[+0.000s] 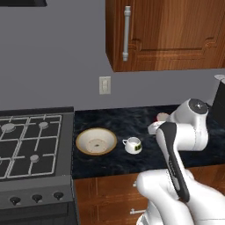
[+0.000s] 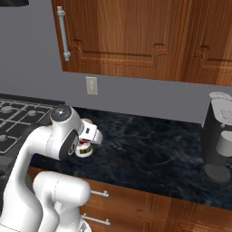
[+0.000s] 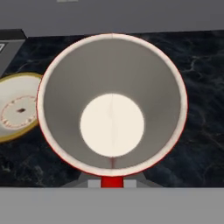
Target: Clear the mugs and bowl far away from the sink.
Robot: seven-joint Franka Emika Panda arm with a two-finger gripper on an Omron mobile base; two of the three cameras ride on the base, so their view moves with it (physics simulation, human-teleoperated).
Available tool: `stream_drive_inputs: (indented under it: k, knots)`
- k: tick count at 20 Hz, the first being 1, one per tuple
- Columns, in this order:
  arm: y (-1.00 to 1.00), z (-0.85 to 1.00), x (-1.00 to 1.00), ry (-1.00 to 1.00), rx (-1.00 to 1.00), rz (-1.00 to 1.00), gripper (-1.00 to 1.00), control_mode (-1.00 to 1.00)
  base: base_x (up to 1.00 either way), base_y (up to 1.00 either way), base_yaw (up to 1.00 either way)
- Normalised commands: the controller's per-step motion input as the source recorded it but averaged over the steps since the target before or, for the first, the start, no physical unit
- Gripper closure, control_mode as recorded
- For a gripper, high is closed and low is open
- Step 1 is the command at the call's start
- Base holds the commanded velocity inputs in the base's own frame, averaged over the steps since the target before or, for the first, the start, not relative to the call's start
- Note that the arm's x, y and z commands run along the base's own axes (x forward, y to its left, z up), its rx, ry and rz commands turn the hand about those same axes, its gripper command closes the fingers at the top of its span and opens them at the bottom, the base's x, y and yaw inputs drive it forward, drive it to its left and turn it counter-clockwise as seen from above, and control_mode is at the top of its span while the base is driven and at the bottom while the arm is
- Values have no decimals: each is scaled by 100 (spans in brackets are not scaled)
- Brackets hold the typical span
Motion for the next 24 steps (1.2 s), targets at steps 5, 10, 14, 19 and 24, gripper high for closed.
stream_drive_inputs:
  k: [5, 10, 14, 19, 24]
  knots:
    - [-43, 0, 0, 5, 0, 0, 100, -100, 0, 0, 0]
    - [-33, 0, 1, 12, 0, 0, 100, -100, 0, 0, 0]
    - [-35, -3, 2, 17, 0, 0, 100, -100, 0, 0, 0]
    - [-13, -21, 12, 12, 0, 0, 100, -100, 0, 0, 0]
    - [-3, -33, 18, 2, -4, 0, 100, -100, 0, 0, 0]
